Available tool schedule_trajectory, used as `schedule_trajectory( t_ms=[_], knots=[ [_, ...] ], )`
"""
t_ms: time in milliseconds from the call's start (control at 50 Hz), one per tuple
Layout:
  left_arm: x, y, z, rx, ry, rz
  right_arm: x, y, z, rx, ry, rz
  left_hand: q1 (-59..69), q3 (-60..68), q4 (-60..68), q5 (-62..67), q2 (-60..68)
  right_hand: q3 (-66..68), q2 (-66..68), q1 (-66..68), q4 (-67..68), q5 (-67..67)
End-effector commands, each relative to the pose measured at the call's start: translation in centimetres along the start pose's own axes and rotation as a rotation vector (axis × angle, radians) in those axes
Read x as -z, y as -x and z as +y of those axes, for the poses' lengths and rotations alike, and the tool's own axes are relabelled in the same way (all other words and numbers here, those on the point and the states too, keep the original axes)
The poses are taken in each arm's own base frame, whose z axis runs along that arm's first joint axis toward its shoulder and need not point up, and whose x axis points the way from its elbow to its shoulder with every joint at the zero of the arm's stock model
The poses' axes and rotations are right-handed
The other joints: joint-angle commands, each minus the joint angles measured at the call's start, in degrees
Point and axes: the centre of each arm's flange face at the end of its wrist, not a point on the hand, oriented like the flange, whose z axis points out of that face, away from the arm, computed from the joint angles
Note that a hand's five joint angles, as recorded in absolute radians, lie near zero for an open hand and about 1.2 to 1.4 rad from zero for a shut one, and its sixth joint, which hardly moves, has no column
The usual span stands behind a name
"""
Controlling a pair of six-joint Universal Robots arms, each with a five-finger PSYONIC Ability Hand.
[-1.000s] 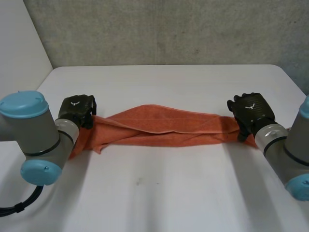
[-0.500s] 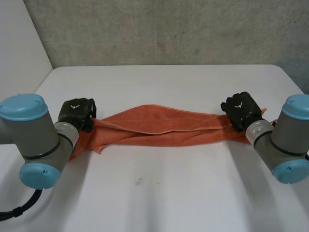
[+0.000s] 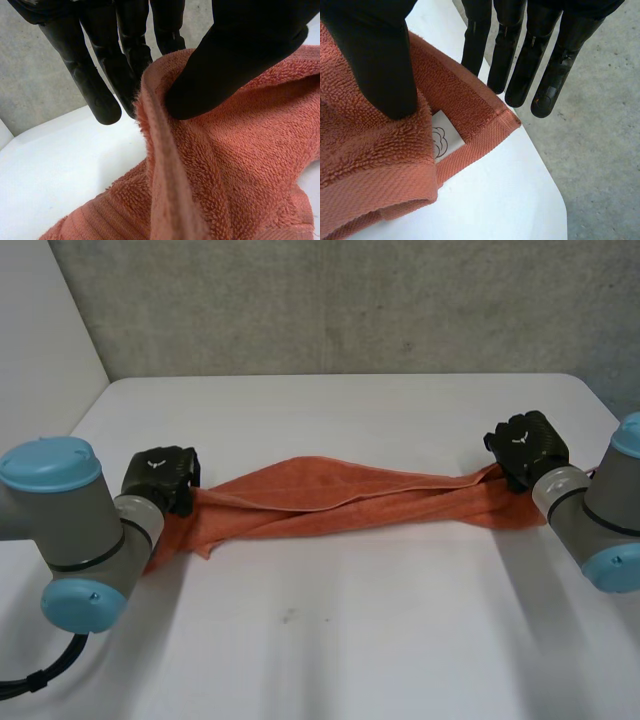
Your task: Fold the laundry
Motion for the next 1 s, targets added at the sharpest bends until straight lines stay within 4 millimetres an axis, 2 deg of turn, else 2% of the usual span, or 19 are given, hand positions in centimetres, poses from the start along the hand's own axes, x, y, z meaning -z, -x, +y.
schedule_trajectory(
  t_ms=[20, 420, 720, 860, 900, 940, 1000],
  knots=[
    [0.0, 0.0, 0.1, 0.000, 0.003, 0.000, 0.2, -0.3, -0.8, -0.009, -0.005, -0.035, 12.9, 10.3, 10.2, 11.1, 10.2, 6.8, 6.9, 13.3, 6.7, 9.3],
    [0.1, 0.0, 0.2, 0.000, 0.008, 0.001, -0.5, -0.9, -2.1, -0.020, -0.035, -0.070, 12.9, 10.3, 10.2, 11.1, 10.2, 6.6, 6.7, 13.1, 6.6, 9.1],
    [0.1, 0.0, 0.3, -0.002, 0.011, 0.001, -1.8, 0.6, 0.4, -0.038, 0.028, -0.119, 12.9, 10.3, 10.2, 11.1, 10.2, 6.6, 6.7, 13.1, 6.6, 9.1],
    [0.0, 0.0, 0.4, -0.002, 0.013, 0.001, -2.0, 0.9, 0.8, -0.040, 0.034, -0.123, 12.9, 10.3, 10.2, 11.1, 10.2, 6.9, 7.1, 13.4, 6.9, 9.5],
    [0.0, 0.0, 0.4, -0.002, 0.013, 0.001, -2.2, 0.9, 0.9, -0.040, 0.037, -0.119, 12.9, 10.3, 10.2, 11.1, 10.2, 11.0, 11.1, 17.5, 11.0, 13.5],
    [-0.1, -0.1, 0.5, -0.002, 0.014, 0.002, -2.6, 0.9, 1.0, -0.038, 0.034, -0.113, 12.9, 10.3, 10.2, 11.1, 10.2, 34.7, 34.9, 41.2, 34.7, 37.2],
    [-0.1, -0.1, 0.6, -0.002, 0.017, 0.002, -2.9, 0.3, 0.5, -0.033, 0.019, -0.095, 12.9, 10.3, 10.2, 11.1, 10.2, 35.1, 35.3, 41.6, 35.1, 37.7]
  ],
)
